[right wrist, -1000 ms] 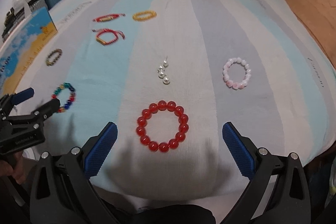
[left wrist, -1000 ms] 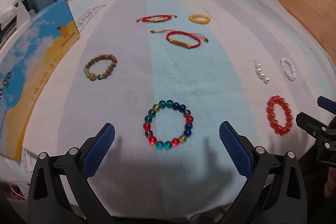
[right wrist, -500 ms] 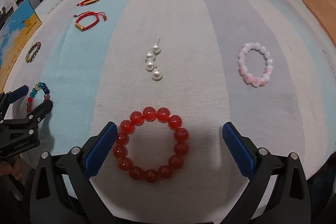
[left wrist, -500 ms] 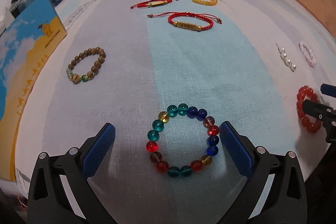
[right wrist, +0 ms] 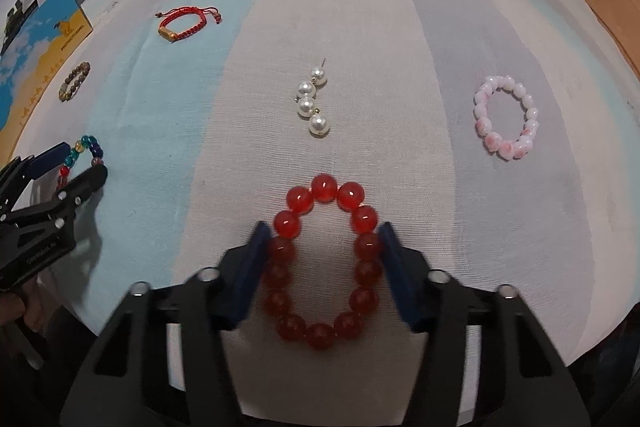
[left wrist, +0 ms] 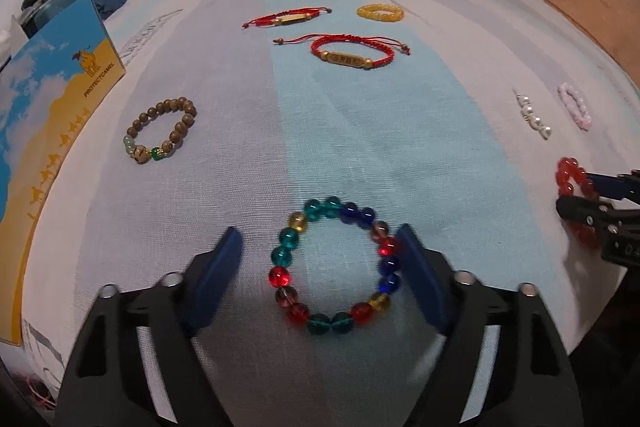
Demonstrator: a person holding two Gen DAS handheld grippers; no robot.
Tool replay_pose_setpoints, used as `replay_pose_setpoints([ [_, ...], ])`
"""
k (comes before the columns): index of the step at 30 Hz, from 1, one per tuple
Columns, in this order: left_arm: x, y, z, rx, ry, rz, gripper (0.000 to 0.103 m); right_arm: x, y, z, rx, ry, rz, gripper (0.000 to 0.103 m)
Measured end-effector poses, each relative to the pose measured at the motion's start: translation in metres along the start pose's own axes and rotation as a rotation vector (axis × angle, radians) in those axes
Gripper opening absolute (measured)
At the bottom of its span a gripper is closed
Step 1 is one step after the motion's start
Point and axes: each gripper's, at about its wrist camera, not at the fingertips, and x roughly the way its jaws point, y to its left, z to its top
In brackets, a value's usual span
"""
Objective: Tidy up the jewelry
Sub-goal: 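Grasp the multicolour bead bracelet with the left tool while the right tool grasps the red bead bracelet, then carry the multicolour bracelet with the left tool while the right tool carries the red bracelet into the box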
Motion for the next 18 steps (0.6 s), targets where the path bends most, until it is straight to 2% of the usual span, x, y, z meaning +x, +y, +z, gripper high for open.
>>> replay_pose_setpoints([
  [2,-0.003,0.0,0.0,0.004,0.004,-0.022,0.054,-0.001,-0.003,0.0,0.001,0.001,0.007,0.039],
  [4,-0.004,-0.001,-0.001,0.009,0.007,-0.033,0.033,-0.002,-0.004,0.0,-0.007,0.002,0.003,0.032],
  [6,-0.006,-0.002,-0.001,0.017,0.011,-0.039,0.021,-0.004,-0.005,0.0,-0.013,0.004,0.006,0.026],
  [9,-0.009,-0.003,0.001,0.023,0.017,-0.053,0.018,-0.005,-0.007,0.001,0.0,0.006,0.02,0.025],
  [11,-0.011,-0.003,0.002,0.028,0.018,-0.06,0.018,-0.008,-0.009,0.001,0.011,0.003,0.042,0.013],
  [18,-0.022,0.002,0.003,0.017,0.013,-0.064,0.018,-0.016,-0.006,0.002,0.011,-0.01,0.043,0.013],
])
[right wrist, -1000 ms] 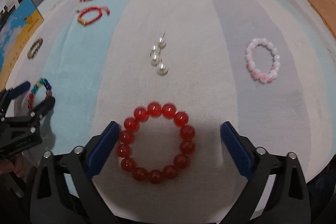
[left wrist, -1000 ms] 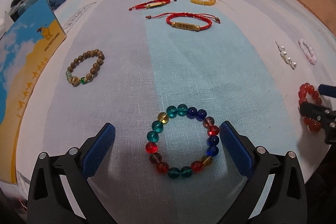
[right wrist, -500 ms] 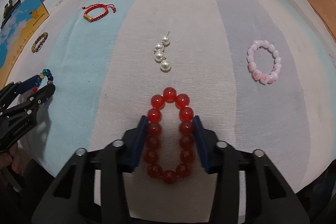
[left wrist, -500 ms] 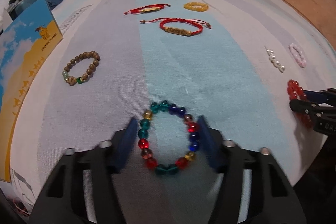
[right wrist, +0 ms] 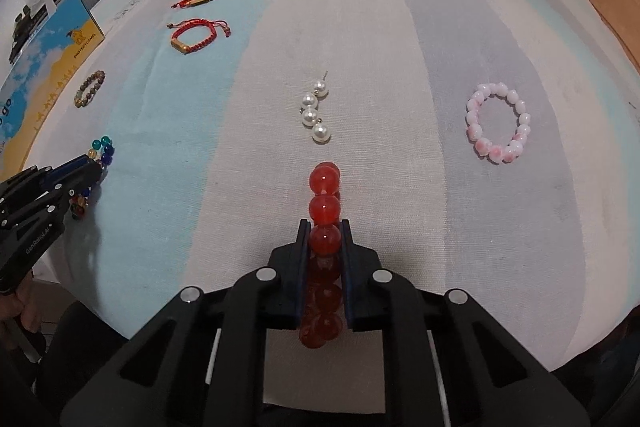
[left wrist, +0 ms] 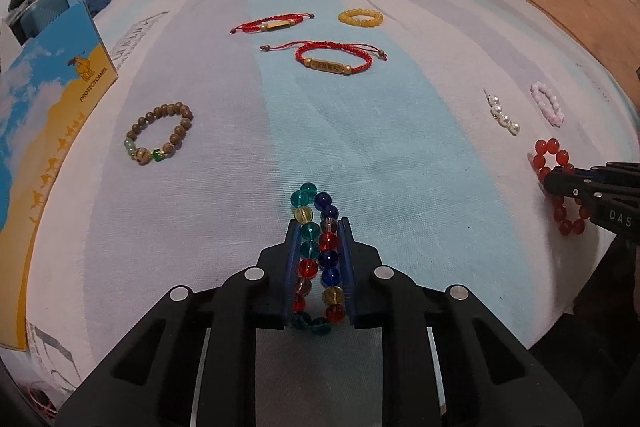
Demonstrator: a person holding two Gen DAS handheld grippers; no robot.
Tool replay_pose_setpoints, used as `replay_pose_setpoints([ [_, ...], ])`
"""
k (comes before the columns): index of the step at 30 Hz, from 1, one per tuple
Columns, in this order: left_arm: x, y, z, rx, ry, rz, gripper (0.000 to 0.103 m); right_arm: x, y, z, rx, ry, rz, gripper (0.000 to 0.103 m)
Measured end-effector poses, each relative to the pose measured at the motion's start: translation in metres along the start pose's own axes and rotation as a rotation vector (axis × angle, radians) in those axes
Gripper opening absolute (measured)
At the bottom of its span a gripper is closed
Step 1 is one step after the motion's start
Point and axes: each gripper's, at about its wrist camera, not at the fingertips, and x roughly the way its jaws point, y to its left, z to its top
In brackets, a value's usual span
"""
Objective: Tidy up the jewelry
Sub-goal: 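Carry the multicolour bracelet with the left tool while the right tool carries the red bracelet into the box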
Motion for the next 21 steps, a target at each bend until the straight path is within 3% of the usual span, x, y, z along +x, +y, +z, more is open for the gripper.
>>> replay_pose_setpoints([
  [21,-0.026,0.002,0.008,0.005,-0.029,0.019,0.018,-0.028,0.0,0.004,0.047,-0.053,-0.004,0.013],
])
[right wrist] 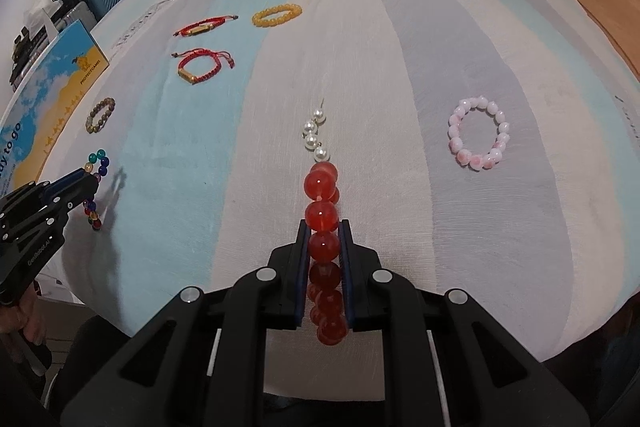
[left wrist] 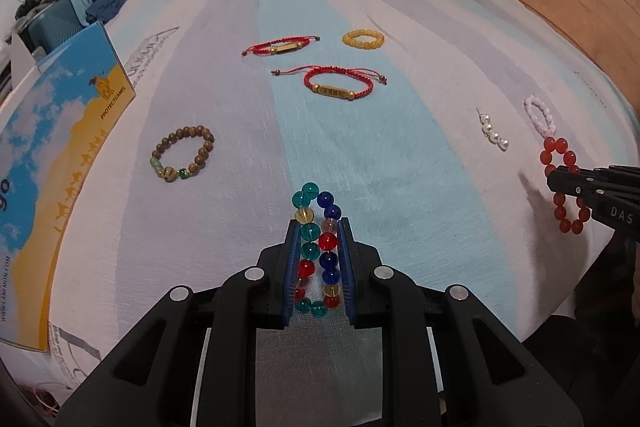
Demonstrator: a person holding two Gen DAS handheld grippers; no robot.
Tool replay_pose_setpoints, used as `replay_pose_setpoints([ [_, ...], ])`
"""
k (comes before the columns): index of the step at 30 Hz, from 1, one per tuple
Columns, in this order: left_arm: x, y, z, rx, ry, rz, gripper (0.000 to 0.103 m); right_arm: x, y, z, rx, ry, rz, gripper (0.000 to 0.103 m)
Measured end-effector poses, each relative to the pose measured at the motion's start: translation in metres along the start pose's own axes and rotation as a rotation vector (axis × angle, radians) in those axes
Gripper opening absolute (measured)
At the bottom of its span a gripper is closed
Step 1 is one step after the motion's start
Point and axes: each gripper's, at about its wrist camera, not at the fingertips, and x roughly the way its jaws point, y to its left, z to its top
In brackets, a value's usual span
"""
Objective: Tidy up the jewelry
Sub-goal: 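Carry the multicolour bracelet with the left tool while the right tool carries the red bracelet into the box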
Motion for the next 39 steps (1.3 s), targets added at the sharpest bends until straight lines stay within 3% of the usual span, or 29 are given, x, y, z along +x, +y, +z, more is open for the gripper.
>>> replay_pose_setpoints([
  [18,-0.06,0.027,0.027,-0.045,-0.062,0.041,0.018,-0.055,0.034,0.031,-0.008,-0.123,-0.012,0.013],
  [39,-0.159,0.136,0.046,-0.165,-0.148,0.139,0.018,-0.12,0.183,0.083,-0.163,-0.261,0.095,0.013],
])
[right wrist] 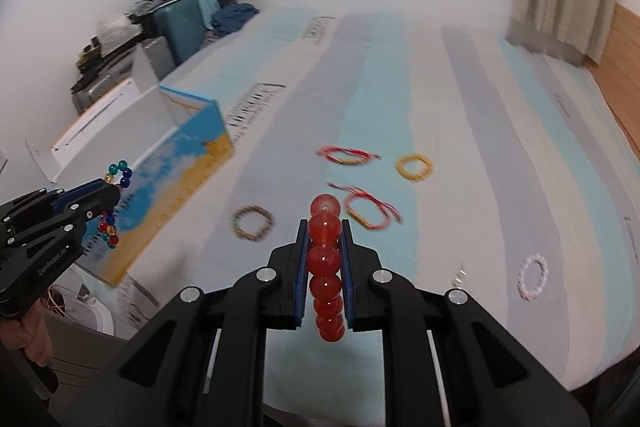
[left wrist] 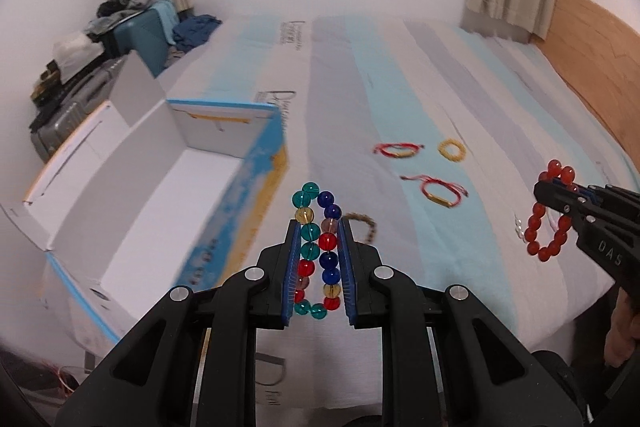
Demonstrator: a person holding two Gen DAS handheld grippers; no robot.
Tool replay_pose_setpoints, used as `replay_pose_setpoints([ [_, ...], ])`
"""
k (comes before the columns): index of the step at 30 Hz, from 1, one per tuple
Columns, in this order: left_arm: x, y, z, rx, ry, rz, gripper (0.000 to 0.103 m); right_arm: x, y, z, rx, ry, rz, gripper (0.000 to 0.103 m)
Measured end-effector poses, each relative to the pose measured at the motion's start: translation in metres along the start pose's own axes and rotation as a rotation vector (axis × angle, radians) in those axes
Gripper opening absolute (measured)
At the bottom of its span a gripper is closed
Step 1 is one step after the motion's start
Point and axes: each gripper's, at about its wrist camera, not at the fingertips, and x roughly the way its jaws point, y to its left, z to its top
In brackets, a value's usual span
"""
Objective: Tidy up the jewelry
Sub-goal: 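Carry the multicolour bracelet with the left tool while the right tool carries the red bracelet into the box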
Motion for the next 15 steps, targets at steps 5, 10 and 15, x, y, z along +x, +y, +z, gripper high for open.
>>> replay_pose_setpoints([
  [5,-0.015,0.029,0.009,-0.02,-0.02,0.027,0.018,-0.003,0.04,0.021,-0.043,-0.028,0.032,0.013],
  [10,-0.028,0.057,0.02,-0.042,-0.041,0.048,0.018,-0.004,0.078,0.04,-0.081,-0.049,0.061,0.013],
  [15,-0.033,0.082,0.026,-0.061,-0.044,0.076,0.018,0.0,0.112,0.059,-0.116,-0.062,0.089,0.013],
])
